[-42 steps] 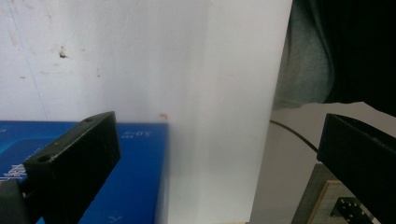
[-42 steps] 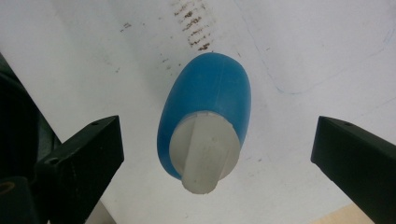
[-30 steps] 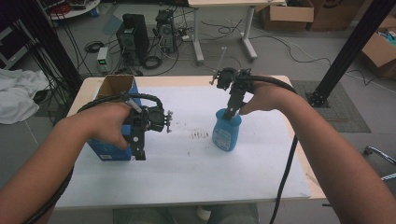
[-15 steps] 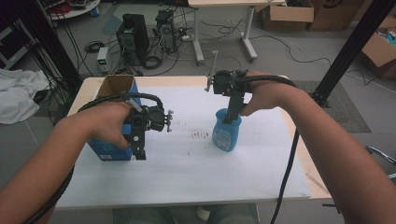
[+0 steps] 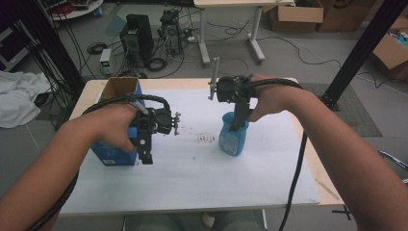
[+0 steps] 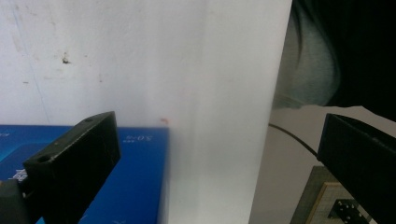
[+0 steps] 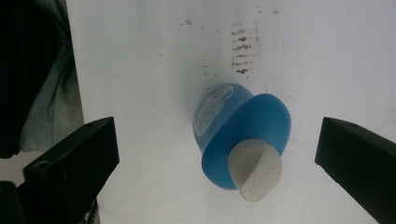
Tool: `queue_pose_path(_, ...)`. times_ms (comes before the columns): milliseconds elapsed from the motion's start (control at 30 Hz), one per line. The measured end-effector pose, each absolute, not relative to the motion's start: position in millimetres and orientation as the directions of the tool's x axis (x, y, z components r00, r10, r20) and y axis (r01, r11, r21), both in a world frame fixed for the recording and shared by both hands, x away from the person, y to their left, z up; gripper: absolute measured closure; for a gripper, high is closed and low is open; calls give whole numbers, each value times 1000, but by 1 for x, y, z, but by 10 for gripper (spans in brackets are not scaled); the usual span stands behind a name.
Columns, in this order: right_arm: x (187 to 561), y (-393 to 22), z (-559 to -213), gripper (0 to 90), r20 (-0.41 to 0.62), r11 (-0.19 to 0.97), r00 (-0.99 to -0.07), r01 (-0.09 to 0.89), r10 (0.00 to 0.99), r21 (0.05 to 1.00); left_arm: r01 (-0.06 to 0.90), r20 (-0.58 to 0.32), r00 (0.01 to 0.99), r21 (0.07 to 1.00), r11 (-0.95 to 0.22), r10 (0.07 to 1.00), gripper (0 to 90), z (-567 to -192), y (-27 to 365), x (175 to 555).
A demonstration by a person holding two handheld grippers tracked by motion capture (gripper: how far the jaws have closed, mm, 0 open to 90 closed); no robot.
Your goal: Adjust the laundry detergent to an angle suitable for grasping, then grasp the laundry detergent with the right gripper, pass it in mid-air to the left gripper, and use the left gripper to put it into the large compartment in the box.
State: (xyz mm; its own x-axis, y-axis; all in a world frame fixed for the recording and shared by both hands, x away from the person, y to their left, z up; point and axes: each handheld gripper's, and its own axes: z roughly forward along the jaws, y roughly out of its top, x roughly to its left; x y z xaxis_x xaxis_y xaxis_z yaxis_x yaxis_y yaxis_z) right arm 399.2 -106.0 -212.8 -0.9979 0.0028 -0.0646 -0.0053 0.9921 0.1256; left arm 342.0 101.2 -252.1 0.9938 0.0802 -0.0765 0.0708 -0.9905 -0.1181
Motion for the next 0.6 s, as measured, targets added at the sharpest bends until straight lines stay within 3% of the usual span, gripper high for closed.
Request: queue_pose_path(600,398,-100,-215,0,-67,995,-998,5,11,101,63,-63,996,-96,-993,69,1,-248,104,341)
